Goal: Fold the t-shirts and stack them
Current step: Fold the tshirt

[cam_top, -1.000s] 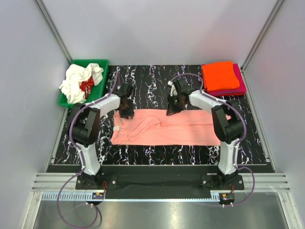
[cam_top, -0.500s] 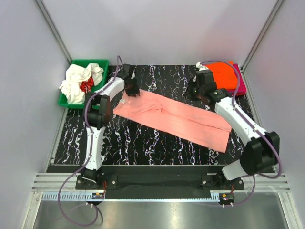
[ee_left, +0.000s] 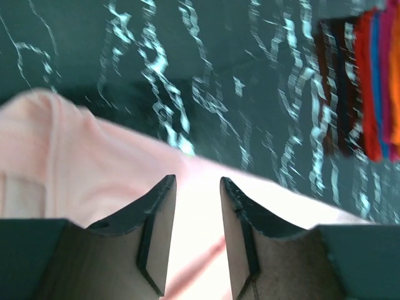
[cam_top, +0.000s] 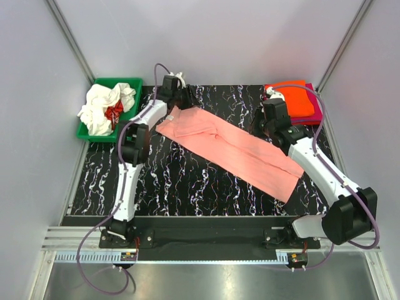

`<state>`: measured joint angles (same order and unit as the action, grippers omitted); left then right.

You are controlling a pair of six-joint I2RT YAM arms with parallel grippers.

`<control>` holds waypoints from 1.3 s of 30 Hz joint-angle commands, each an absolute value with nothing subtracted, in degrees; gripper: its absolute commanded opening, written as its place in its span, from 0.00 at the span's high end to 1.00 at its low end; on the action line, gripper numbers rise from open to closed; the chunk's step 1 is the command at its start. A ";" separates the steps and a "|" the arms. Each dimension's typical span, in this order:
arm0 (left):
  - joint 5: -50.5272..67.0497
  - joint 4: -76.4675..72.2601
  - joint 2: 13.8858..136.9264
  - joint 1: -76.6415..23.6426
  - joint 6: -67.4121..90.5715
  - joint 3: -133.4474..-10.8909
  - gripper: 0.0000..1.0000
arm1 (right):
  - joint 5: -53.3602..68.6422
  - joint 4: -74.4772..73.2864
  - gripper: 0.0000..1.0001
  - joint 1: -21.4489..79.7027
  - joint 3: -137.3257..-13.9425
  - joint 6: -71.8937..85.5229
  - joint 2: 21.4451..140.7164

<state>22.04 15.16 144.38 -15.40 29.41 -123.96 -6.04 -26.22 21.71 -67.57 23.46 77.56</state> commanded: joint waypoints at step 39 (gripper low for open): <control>2.99 27.41 128.75 -31.38 28.65 -97.02 0.90 | -3.16 -24.08 0.73 21.97 -53.17 28.56 55.99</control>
